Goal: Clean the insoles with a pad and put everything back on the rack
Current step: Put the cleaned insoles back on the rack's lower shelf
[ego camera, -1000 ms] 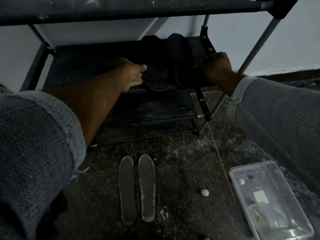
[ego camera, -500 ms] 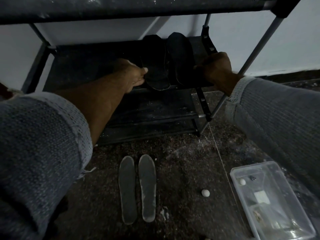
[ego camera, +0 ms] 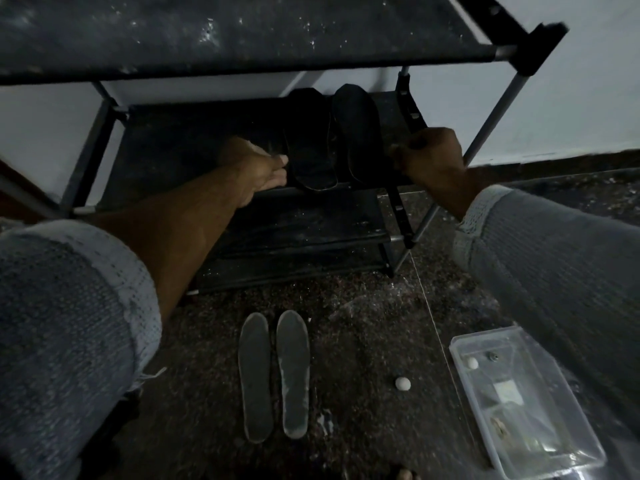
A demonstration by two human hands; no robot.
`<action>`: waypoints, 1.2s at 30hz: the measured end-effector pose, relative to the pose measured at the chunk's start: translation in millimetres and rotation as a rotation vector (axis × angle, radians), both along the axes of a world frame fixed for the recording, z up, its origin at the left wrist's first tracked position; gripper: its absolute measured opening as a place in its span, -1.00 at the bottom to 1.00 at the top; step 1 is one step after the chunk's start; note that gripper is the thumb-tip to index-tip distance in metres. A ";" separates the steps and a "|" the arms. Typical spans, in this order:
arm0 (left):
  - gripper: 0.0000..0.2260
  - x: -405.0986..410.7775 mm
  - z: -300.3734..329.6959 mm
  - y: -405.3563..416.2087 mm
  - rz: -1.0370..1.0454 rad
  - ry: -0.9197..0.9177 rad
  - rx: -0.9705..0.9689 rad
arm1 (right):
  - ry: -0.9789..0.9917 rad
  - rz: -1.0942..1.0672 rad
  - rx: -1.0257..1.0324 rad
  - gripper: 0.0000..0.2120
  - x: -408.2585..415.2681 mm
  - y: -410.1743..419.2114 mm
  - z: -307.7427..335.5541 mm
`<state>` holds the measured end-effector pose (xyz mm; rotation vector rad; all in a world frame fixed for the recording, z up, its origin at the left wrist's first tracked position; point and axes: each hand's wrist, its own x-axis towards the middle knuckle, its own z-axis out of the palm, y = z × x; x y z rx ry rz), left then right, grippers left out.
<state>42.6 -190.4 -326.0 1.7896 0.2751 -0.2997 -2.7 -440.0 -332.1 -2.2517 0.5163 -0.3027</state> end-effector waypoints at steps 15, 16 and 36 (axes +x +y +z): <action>-0.90 -128.8 27.8 43.3 -0.034 0.037 0.004 | 0.068 0.018 0.283 -0.66 -92.3 57.4 13.5; -0.92 -137.0 23.3 47.9 -0.021 0.054 -0.003 | 0.087 0.015 0.296 -0.67 -98.9 64.4 8.6; -0.87 -243.6 -240.8 116.2 0.123 0.448 0.070 | 0.610 0.021 0.404 -0.80 -203.9 157.0 -235.7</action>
